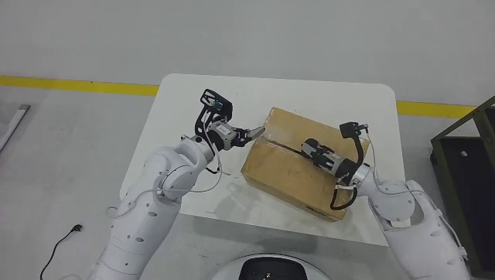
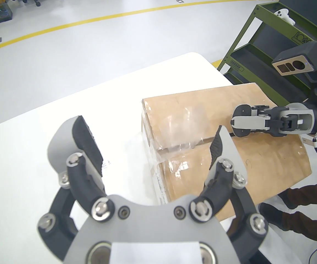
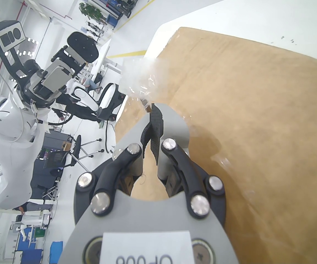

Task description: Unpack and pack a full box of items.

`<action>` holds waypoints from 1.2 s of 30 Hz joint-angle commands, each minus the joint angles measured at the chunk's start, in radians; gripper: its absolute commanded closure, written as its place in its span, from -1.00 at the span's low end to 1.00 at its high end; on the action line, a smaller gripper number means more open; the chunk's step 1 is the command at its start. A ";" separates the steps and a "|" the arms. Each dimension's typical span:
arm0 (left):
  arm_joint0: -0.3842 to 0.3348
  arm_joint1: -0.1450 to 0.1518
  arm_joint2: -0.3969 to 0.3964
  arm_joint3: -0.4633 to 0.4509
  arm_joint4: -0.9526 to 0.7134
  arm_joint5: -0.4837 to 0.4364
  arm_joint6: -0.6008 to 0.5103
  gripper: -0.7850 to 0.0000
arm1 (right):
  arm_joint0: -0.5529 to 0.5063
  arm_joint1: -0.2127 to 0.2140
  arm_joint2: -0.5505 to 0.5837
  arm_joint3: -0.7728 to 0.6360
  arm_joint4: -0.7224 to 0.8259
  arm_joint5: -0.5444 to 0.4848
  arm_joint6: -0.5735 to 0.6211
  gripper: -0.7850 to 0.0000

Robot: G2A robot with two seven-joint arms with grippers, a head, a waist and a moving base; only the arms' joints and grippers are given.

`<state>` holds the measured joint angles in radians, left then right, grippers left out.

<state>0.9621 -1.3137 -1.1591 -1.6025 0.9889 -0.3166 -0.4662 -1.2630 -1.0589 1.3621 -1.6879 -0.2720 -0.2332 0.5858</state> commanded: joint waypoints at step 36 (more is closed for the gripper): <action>0.061 0.030 0.005 -0.054 0.182 -0.095 -0.020 -1.00 | 0.081 -0.011 0.006 0.036 0.119 0.070 0.048 0.13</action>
<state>1.0157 -1.2856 -1.1477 -1.6514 1.1713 -0.4151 -0.4878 -1.1998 -1.0678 1.3708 -1.6671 -0.2126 -0.1783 0.6078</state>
